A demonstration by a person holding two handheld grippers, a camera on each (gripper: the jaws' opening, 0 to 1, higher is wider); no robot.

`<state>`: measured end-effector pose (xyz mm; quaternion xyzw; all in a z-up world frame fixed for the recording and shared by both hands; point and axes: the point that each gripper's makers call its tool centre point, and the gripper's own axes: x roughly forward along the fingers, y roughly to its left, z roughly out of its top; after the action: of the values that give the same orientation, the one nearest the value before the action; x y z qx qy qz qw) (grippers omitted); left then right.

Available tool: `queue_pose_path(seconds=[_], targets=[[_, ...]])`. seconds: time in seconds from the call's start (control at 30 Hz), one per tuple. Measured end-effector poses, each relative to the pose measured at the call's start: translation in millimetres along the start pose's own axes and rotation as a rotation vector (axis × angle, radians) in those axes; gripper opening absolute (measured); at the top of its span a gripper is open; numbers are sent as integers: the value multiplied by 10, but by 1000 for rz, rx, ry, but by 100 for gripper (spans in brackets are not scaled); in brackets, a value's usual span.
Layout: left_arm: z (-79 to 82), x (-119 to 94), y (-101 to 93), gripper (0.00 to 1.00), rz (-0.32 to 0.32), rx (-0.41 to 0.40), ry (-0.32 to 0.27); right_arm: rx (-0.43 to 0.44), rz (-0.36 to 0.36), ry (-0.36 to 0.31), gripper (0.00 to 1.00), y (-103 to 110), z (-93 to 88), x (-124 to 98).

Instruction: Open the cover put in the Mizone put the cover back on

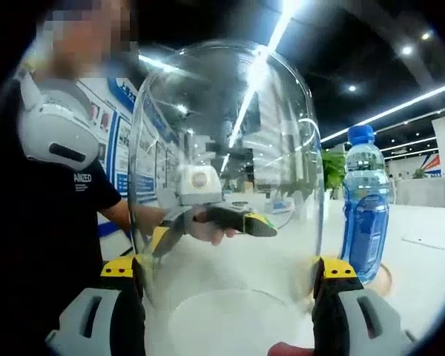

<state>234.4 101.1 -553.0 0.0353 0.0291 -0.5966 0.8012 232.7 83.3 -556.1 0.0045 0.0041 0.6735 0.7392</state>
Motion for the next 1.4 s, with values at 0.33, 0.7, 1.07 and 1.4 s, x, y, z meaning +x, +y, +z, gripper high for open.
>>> queue_pose_path(seconds=[0.33,0.7,1.07,1.4], targets=[[26,14,-44,74,2,-21,10,-5,-7,39,88,45,42,-9],[181,-10,-60,78,57,-63,-3,-64,-30,78,89,51,141,23],[45,38,-27,77,52,-59,26,-30,-28,80,89,-4,-9,-22],[79,90,62,79,38,-90,5,-13,-31,64,90,-69,-26,2]])
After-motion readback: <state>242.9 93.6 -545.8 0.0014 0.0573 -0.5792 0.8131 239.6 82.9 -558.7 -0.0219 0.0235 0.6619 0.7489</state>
